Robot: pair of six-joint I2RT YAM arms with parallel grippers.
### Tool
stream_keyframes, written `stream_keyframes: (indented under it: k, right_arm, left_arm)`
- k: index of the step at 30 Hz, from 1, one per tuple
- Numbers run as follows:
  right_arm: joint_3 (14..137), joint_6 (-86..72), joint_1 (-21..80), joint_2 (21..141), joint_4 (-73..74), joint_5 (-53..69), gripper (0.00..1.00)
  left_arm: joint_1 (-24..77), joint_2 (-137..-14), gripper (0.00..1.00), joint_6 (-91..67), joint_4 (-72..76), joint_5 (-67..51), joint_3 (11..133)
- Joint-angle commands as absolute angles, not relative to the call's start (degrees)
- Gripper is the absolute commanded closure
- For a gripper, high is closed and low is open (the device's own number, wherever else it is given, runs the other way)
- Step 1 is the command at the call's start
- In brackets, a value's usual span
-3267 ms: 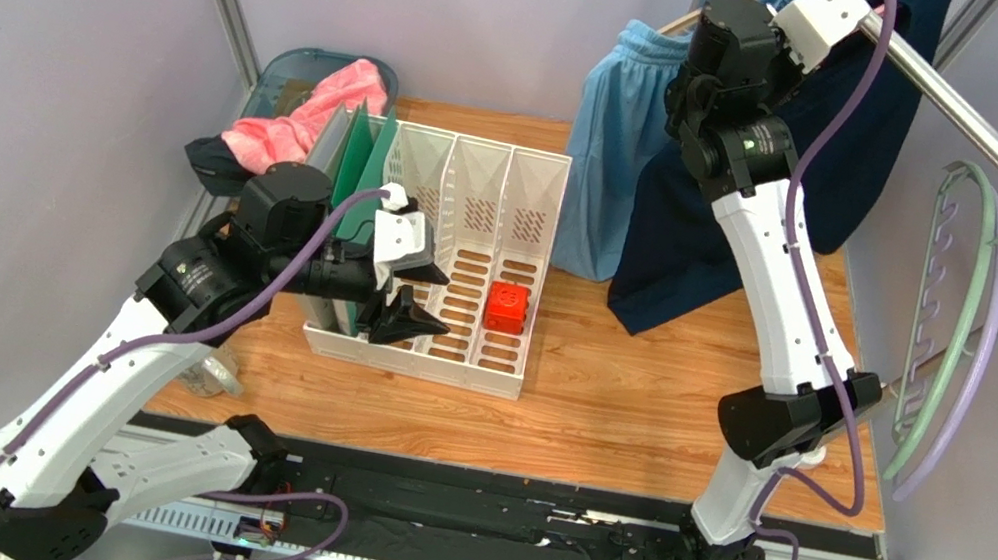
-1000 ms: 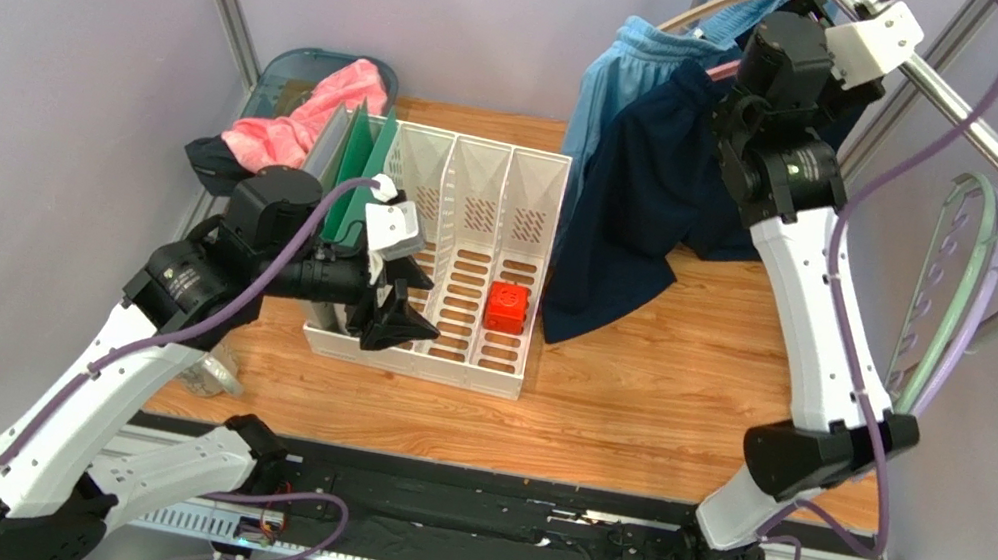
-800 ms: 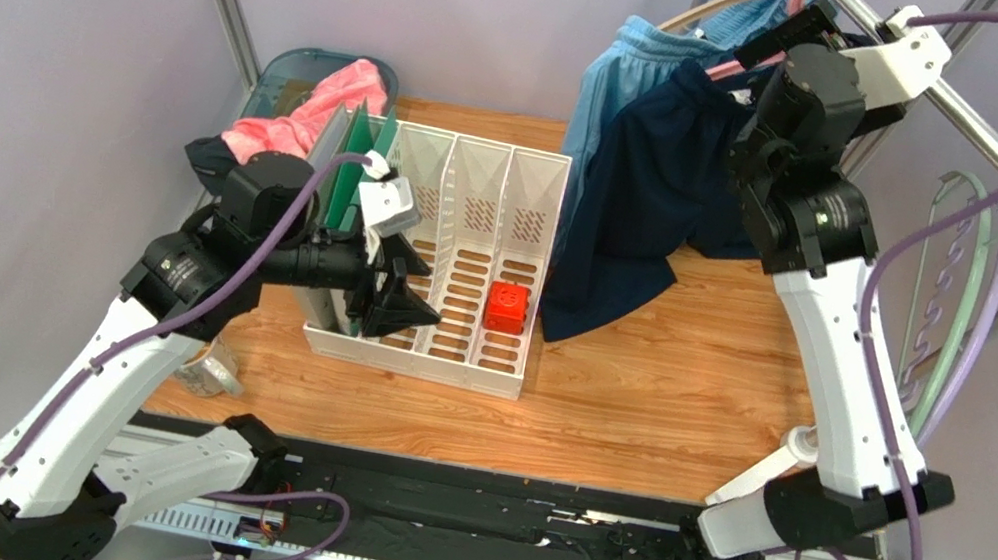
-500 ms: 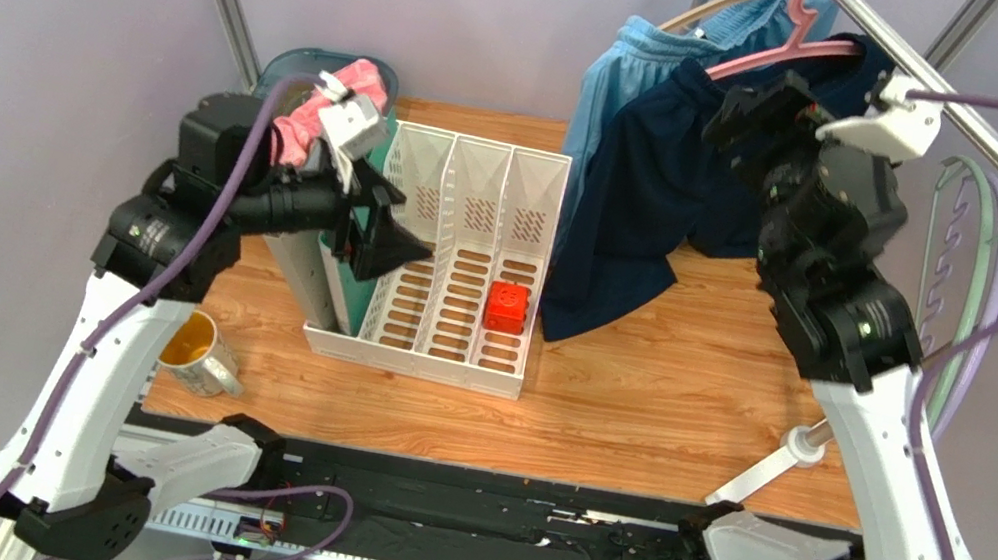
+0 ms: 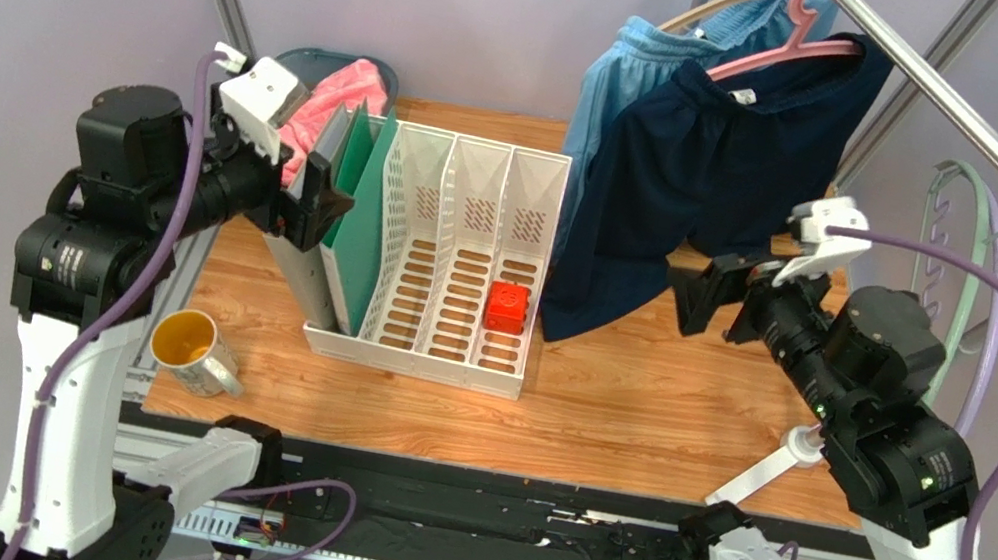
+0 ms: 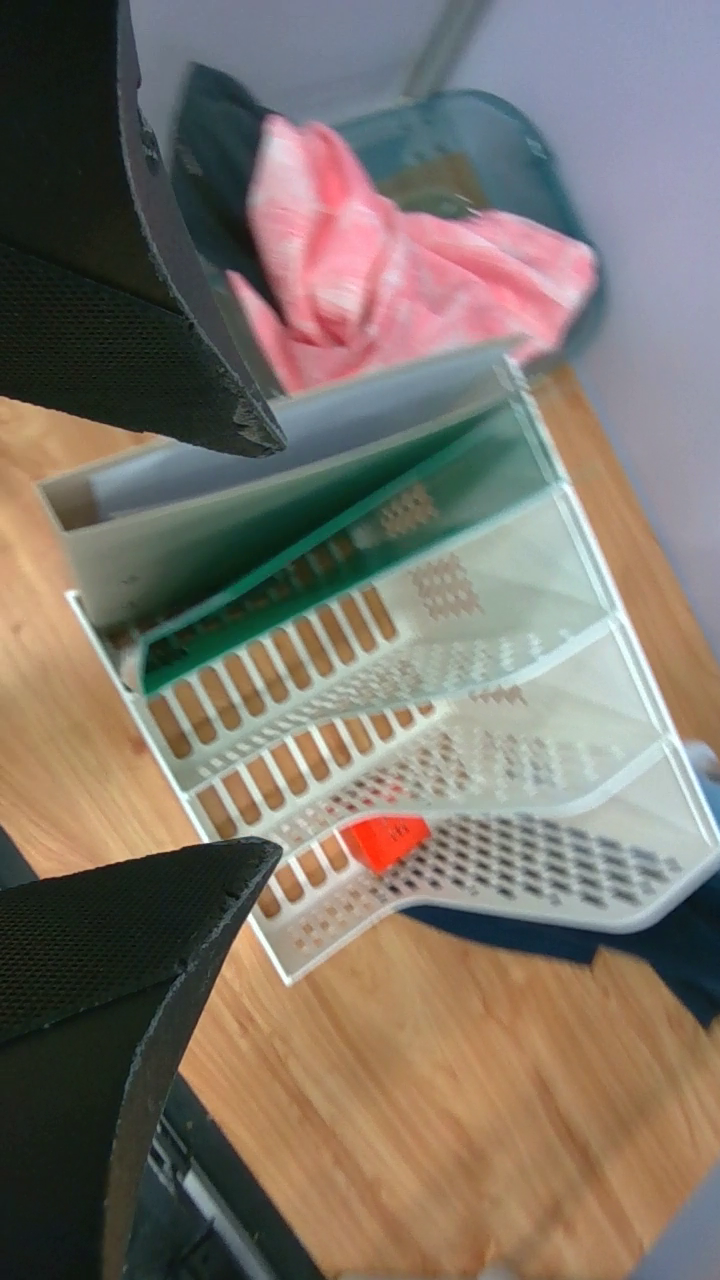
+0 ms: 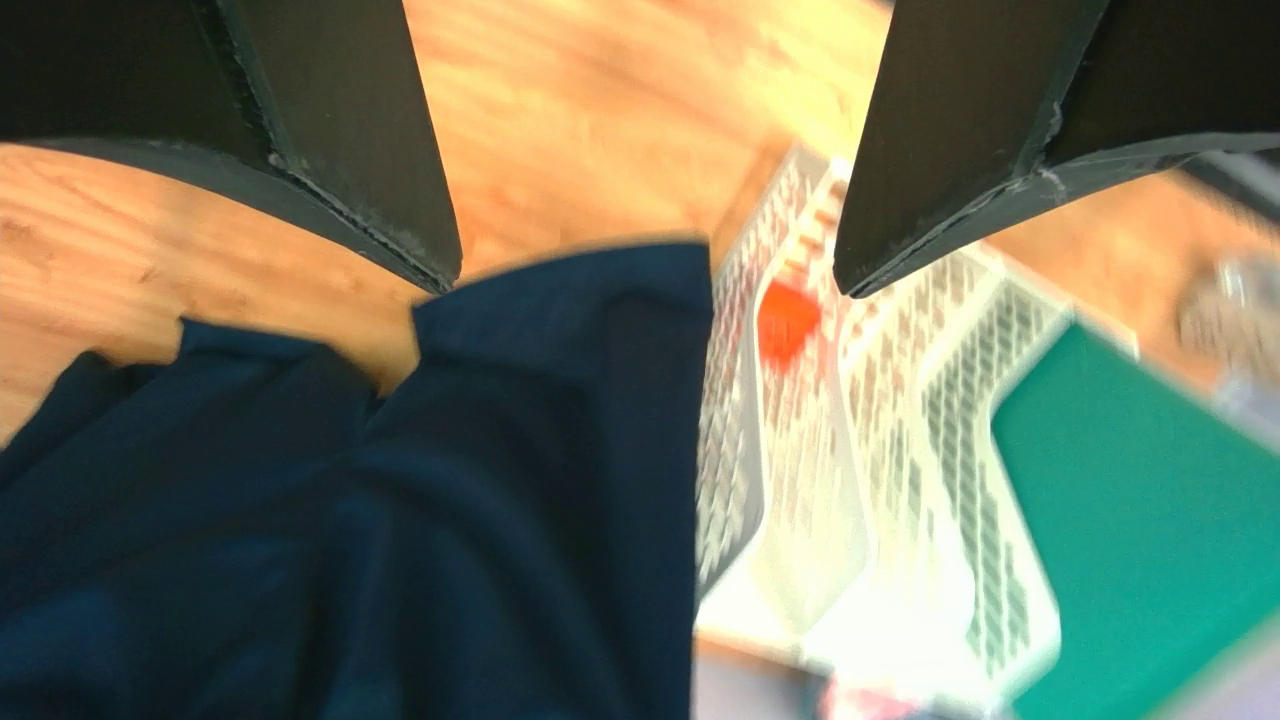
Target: Place the shorts on the hanger
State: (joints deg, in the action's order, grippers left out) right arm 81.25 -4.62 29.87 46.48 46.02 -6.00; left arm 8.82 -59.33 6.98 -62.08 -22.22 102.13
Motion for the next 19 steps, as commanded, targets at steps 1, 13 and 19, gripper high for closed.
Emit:
stream_keyframes:
  k: [1, 13, 19]
  right_arm:
    - [76.3, 2.5, 29.6, 43.1, 54.3, 4.1, 0.01]
    - [69.6, 3.3, 28.9, 39.1, 53.3, 6.3, 0.01]
    - [70.2, 3.3, 28.9, 39.6, 53.4, 7.0, 0.01]
  left_arm:
    - [3.4, -54.1, 0.01, 7.0, -63.7, -18.1, 94.9]
    - [-6.2, -43.5, 0.01, 5.4, -64.1, -17.1, 84.8]
    - [-7.0, -45.1, 0.01, 3.6, -63.7, -14.6, 86.3]
